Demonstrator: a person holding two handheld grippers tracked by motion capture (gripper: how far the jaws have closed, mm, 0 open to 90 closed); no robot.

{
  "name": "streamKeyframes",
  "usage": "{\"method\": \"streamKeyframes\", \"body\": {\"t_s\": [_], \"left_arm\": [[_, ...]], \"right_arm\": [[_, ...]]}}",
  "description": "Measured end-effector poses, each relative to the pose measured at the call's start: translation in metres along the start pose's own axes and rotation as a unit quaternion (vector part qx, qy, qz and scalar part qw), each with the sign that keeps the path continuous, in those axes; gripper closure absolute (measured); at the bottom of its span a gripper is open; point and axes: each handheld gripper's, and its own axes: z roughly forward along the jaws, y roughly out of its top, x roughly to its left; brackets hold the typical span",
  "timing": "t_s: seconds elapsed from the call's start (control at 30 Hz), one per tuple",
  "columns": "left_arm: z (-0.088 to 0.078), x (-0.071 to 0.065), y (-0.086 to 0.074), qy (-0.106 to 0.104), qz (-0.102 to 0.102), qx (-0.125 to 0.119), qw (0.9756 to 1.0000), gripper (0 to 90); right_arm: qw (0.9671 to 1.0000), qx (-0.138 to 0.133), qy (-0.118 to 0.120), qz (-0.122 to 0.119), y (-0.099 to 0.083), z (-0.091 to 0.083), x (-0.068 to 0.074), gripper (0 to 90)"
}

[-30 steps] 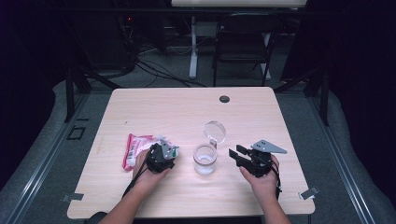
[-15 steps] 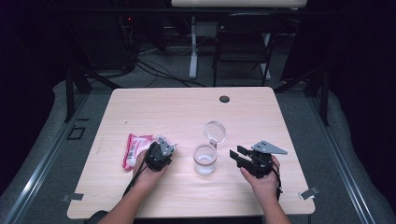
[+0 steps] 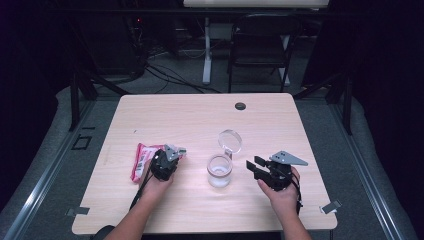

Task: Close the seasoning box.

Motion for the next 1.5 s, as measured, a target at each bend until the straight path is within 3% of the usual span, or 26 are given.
{"method": "streamKeyframes", "body": {"t_s": [0.27, 0.6, 1.03, 1.4, 1.5], "left_arm": [[-0.008, 0.008, 0.001, -0.016, -0.018, -0.010, 0.9997, 90.0], [-0.021, 0.018, 0.002, -0.021, -0.033, -0.030, 0.9988, 90.0], [-0.049, 0.036, -0.001, -0.032, -0.056, -0.053, 0.9965, 90.0], [-0.074, 0.067, -0.001, -0.044, -0.096, -0.077, 0.9914, 90.0], [-0.081, 0.077, -0.003, -0.043, -0.099, -0.077, 0.9912, 90.0]], "right_arm": [[1.0000, -0.001, 0.001, 0.001, 0.000, 0.000, -0.001, 58.7], [1.0000, -0.001, 0.002, 0.002, 0.000, 0.000, 0.000, 58.6], [1.0000, -0.002, 0.008, 0.000, 0.002, 0.004, 0.000, 58.4], [1.0000, 0.003, 0.009, 0.001, 0.003, 0.007, 0.001, 58.3], [1.0000, 0.001, 0.008, 0.002, 0.003, 0.007, -0.001, 58.2]]}}
